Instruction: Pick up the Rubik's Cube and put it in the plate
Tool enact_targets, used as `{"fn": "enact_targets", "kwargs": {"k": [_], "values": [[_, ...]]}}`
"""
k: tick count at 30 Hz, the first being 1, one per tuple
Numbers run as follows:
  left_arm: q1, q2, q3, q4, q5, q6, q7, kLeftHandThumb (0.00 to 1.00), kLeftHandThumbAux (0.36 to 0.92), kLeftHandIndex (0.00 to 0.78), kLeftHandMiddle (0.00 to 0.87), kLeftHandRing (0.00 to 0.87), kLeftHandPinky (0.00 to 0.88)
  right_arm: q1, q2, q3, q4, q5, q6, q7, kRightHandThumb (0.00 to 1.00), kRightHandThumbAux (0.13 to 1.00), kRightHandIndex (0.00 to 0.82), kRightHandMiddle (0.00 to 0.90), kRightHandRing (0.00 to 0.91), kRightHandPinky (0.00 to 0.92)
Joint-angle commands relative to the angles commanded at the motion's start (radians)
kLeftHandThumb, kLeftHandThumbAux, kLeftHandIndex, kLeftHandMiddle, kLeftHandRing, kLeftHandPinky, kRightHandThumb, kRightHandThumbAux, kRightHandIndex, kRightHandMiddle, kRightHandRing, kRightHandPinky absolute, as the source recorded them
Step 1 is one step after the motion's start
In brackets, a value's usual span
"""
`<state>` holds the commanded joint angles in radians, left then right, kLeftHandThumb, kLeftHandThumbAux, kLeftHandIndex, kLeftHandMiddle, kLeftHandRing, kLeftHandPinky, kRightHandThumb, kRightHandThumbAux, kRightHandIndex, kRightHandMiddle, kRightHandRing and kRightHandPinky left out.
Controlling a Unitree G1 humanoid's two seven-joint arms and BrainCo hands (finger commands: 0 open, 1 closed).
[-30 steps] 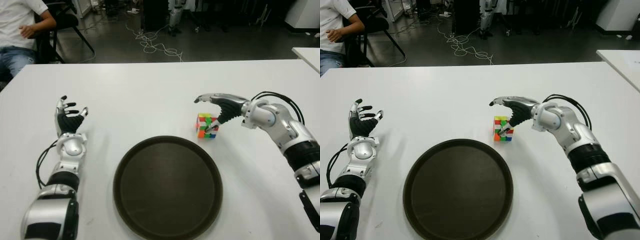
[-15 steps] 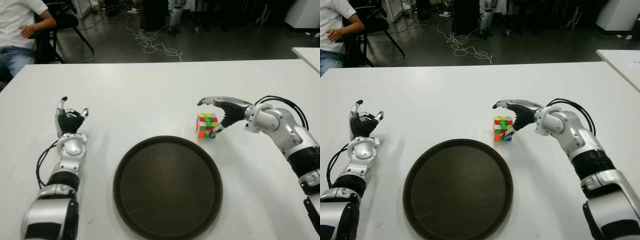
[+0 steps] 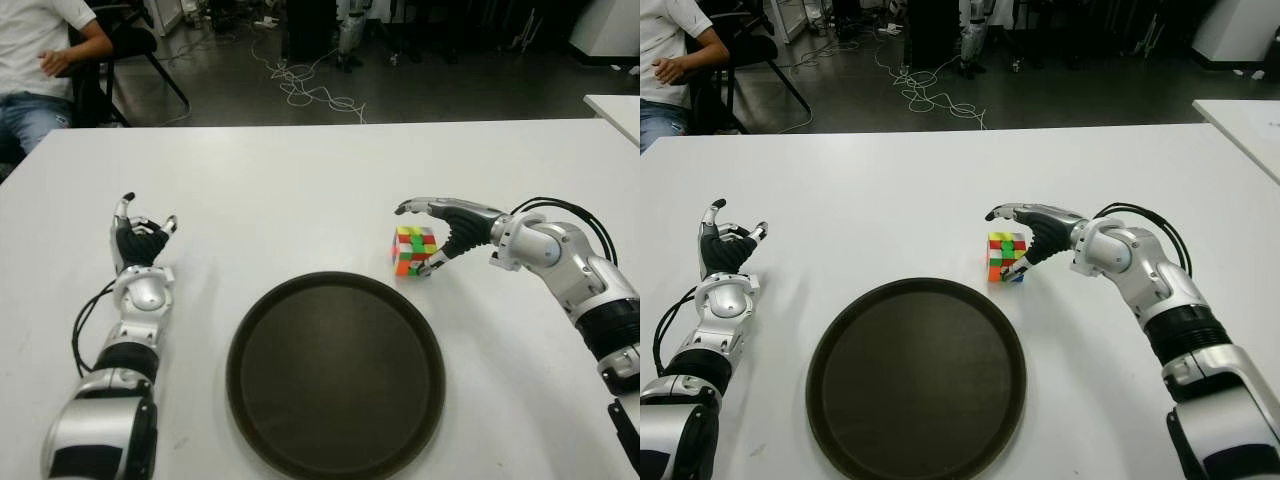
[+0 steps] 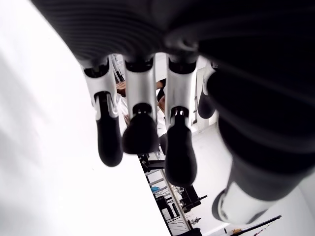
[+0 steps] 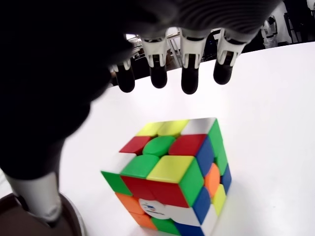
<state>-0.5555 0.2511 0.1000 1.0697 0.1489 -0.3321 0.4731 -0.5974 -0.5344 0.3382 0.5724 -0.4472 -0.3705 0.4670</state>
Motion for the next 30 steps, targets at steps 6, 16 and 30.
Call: {"fn": "enact_targets", "kwargs": {"k": [6, 16, 30], "values": [[0.0, -0.001, 0.005, 0.004, -0.005, -0.011, 0.0, 0.0, 0.796, 0.134, 0.708, 0.787, 0.804, 0.003, 0.0, 0.003, -0.014, -0.012, 0.025, -0.004, 0.0, 0.716, 0.059, 0.091, 0.085, 0.033], [0.0, -0.001, 0.004, 0.005, -0.002, -0.015, 0.005, 0.005, 0.785, 0.109, 0.712, 0.786, 0.796, 0.001, 0.005, 0.005, -0.01, -0.007, 0.038, 0.004, 0.0, 0.75, 0.058, 0.091, 0.083, 0.033], [0.0, 0.003, -0.003, 0.003, 0.004, -0.003, -0.001, 0.0, 0.786, 0.113, 0.74, 0.806, 0.811, 0.016, 0.029, -0.01, -0.003, 0.017, 0.059, -0.021, 0.0, 0.793, 0.053, 0.087, 0.085, 0.052]]}}
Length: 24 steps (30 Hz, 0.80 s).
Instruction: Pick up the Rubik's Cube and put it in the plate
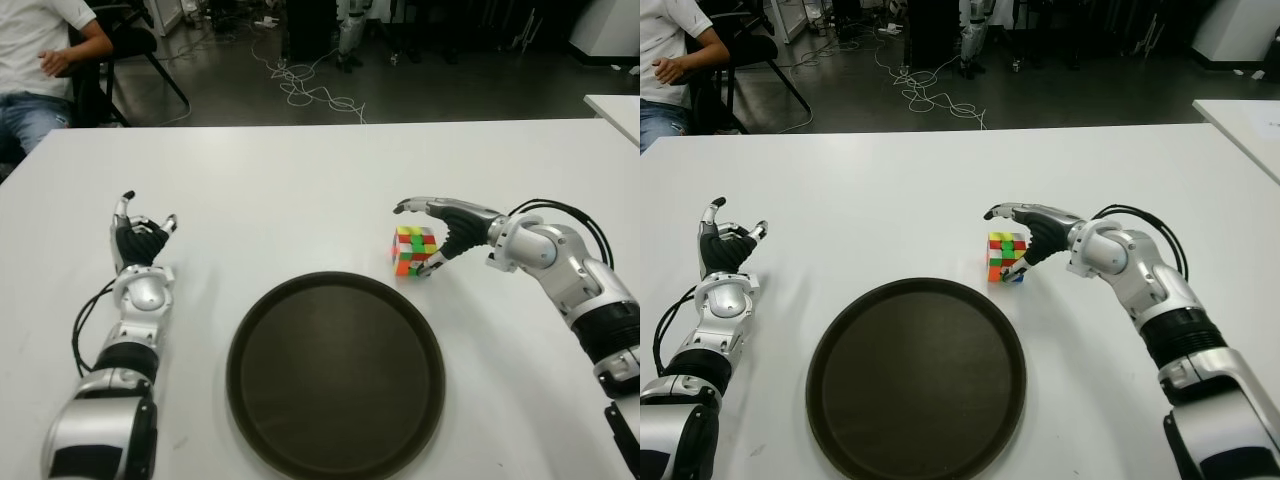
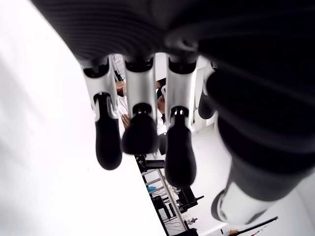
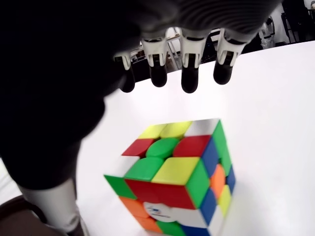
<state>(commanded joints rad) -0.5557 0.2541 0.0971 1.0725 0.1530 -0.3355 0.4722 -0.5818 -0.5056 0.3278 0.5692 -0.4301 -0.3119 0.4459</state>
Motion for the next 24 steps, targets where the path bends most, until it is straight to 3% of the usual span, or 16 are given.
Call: {"fn": "enact_targets", "kwargs": {"k": [7, 15, 24], "values": [[-0.001, -0.004, 0.008, -0.001, -0.01, 0.003, -0.002, 0.0, 0.791, 0.11, 0.762, 0.823, 0.822, 0.004, -0.002, 0.007, -0.023, -0.013, 0.027, -0.001, 0.0, 0.812, 0.064, 0.098, 0.094, 0.067], [-0.001, -0.006, 0.008, -0.001, -0.009, 0.0, 0.002, 0.0, 0.79, 0.106, 0.718, 0.797, 0.809, 0.01, 0.004, 0.009, -0.022, -0.021, 0.024, -0.029, 0.0, 0.814, 0.058, 0.086, 0.084, 0.06], [0.002, -0.004, 0.004, 0.0, -0.003, -0.016, 0.008, 0.0, 0.794, 0.122, 0.723, 0.798, 0.808, 0.015, 0.014, 0.015, -0.041, -0.049, 0.081, -0.043, 0.0, 0.79, 0.061, 0.089, 0.089, 0.058]]}}
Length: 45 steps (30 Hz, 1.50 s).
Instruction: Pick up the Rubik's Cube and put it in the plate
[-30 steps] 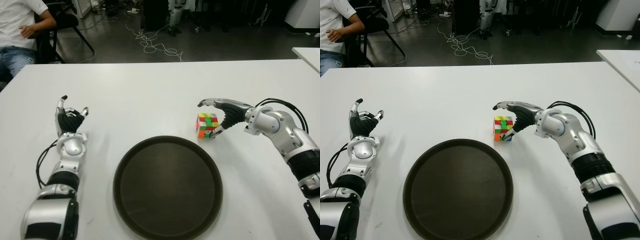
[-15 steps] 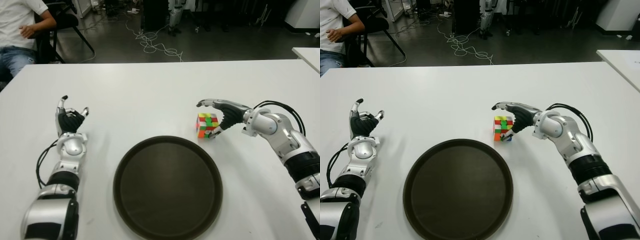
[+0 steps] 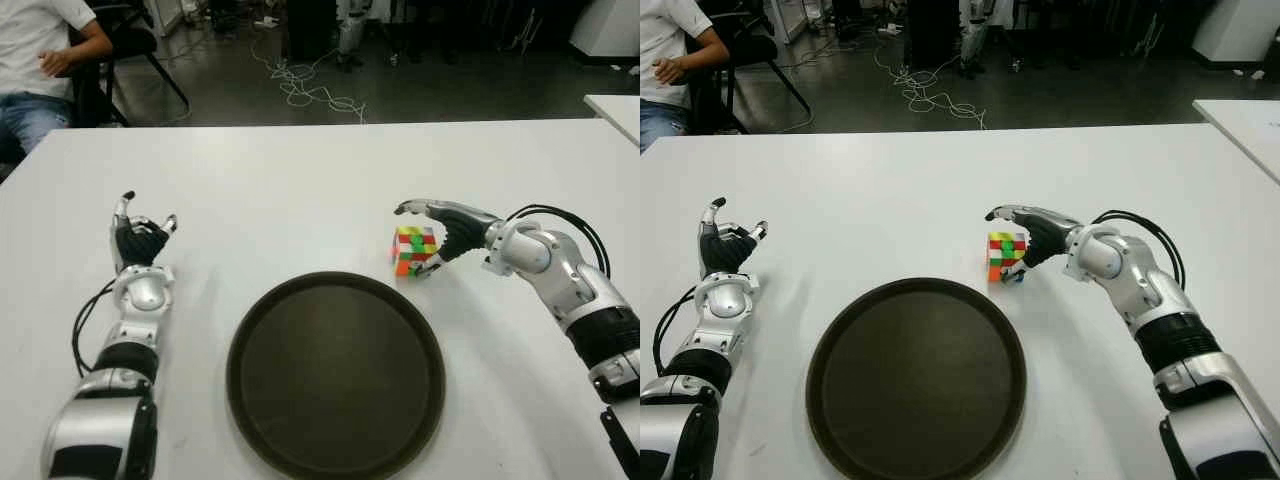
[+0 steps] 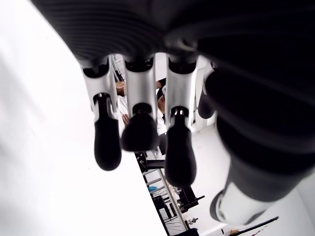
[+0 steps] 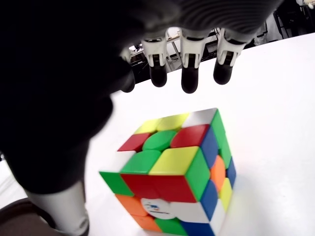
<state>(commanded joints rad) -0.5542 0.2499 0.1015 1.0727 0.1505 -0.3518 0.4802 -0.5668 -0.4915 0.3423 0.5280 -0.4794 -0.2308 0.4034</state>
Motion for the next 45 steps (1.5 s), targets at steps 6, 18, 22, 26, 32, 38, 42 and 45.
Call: {"fn": "enact_targets", "kwargs": {"k": [6, 18, 22, 26, 32, 38, 42, 45], "values": [[0.0, 0.002, -0.002, 0.002, 0.001, -0.004, -0.002, 0.0, 0.788, 0.113, 0.724, 0.795, 0.803, 0.002, 0.004, 0.009, -0.013, -0.021, 0.029, -0.009, 0.0, 0.78, 0.055, 0.082, 0.079, 0.047], [-0.001, 0.003, -0.006, -0.003, 0.007, 0.02, 0.001, 0.0, 0.769, 0.106, 0.727, 0.801, 0.81, 0.006, 0.013, 0.018, -0.019, -0.035, 0.051, -0.014, 0.0, 0.729, 0.053, 0.084, 0.077, 0.028], [-0.003, 0.004, -0.006, 0.0, 0.008, 0.022, 0.003, 0.0, 0.782, 0.121, 0.721, 0.794, 0.807, 0.004, 0.018, 0.022, -0.009, -0.035, 0.05, -0.017, 0.0, 0.721, 0.054, 0.088, 0.075, 0.032], [-0.003, 0.004, -0.005, 0.001, 0.01, 0.02, 0.002, 0.0, 0.782, 0.116, 0.718, 0.791, 0.804, 0.006, 0.019, 0.025, -0.005, -0.038, 0.045, -0.025, 0.0, 0.714, 0.05, 0.081, 0.071, 0.027], [-0.002, 0.002, 0.0, 0.002, 0.006, 0.013, -0.002, 0.0, 0.789, 0.119, 0.72, 0.791, 0.801, -0.002, 0.015, 0.043, -0.001, -0.059, 0.052, -0.019, 0.0, 0.73, 0.049, 0.078, 0.071, 0.028], [-0.002, 0.001, 0.004, 0.004, 0.004, 0.006, 0.0, 0.0, 0.787, 0.129, 0.684, 0.771, 0.782, -0.006, 0.019, 0.052, 0.002, -0.064, 0.073, -0.004, 0.0, 0.736, 0.051, 0.088, 0.081, 0.032], [0.0, 0.002, 0.004, 0.005, 0.005, -0.003, 0.001, 0.013, 0.785, 0.126, 0.593, 0.695, 0.71, -0.008, 0.028, 0.069, 0.004, -0.09, 0.109, -0.002, 0.0, 0.727, 0.054, 0.096, 0.084, 0.029], [0.001, 0.003, 0.003, 0.005, 0.006, -0.008, 0.0, 0.018, 0.778, 0.119, 0.441, 0.524, 0.546, -0.009, 0.029, 0.075, 0.002, -0.099, 0.123, 0.001, 0.0, 0.723, 0.05, 0.094, 0.076, 0.021]]}}
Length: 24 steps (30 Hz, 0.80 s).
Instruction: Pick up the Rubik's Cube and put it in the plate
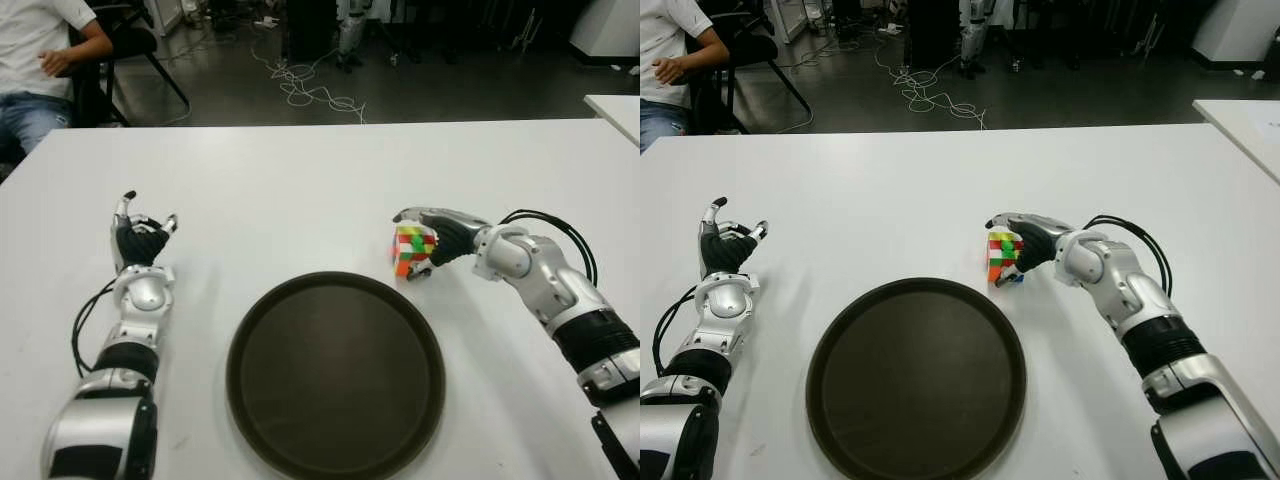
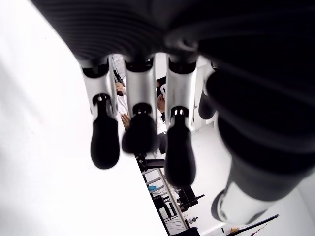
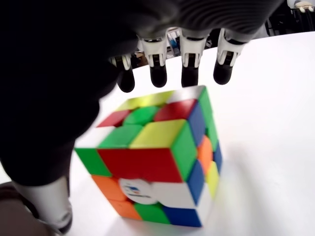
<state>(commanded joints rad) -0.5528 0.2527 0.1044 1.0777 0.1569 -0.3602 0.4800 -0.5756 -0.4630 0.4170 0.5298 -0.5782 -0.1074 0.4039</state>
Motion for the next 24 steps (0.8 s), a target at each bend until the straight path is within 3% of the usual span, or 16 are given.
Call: {"fn": "enact_targets", "kwargs": {"k": [2, 6, 10, 14, 18, 22, 24], "values": [[0.0, 0.0, -0.001, 0.0, 0.001, -0.002, 0.0, 0.011, 0.779, 0.115, 0.371, 0.435, 0.487, -0.004, 0.003, 0.007, 0.005, -0.007, 0.007, 0.001, 0.0, 0.726, 0.043, 0.088, 0.071, 0.018], [0.002, 0.0, -0.004, -0.006, 0.005, 0.002, 0.002, 0.002, 0.778, 0.11, 0.349, 0.408, 0.453, -0.014, 0.006, 0.02, 0.017, -0.016, 0.014, 0.017, 0.0, 0.74, 0.039, 0.083, 0.063, 0.009], [0.002, 0.001, -0.006, -0.006, 0.009, 0.009, 0.007, 0.0, 0.768, 0.101, 0.255, 0.285, 0.271, -0.02, 0.008, 0.028, 0.019, -0.021, 0.024, 0.028, 0.0, 0.759, 0.036, 0.079, 0.053, 0.001], [0.0, 0.001, -0.005, -0.003, 0.01, 0.012, 0.01, 0.0, 0.775, 0.106, 0.227, 0.25, 0.273, -0.021, 0.009, 0.029, 0.016, -0.023, 0.033, 0.032, 0.0, 0.773, 0.031, 0.075, 0.048, 0.0], [0.0, 0.002, -0.003, -0.002, 0.009, 0.009, 0.007, 0.0, 0.78, 0.121, 0.282, 0.311, 0.368, -0.018, 0.014, 0.025, 0.011, -0.021, 0.043, 0.032, 0.0, 0.785, 0.028, 0.075, 0.049, 0.0], [0.0, 0.002, -0.003, -0.002, 0.009, 0.005, 0.008, 0.0, 0.772, 0.126, 0.237, 0.264, 0.298, -0.015, 0.018, 0.022, 0.01, -0.016, 0.049, 0.03, 0.0, 0.779, 0.027, 0.086, 0.064, 0.0], [0.0, 0.002, -0.002, -0.001, 0.01, 0.004, 0.01, 0.0, 0.775, 0.13, 0.244, 0.276, 0.323, -0.015, 0.019, 0.023, 0.013, -0.018, 0.05, 0.03, 0.0, 0.775, 0.025, 0.087, 0.066, 0.0]]}}
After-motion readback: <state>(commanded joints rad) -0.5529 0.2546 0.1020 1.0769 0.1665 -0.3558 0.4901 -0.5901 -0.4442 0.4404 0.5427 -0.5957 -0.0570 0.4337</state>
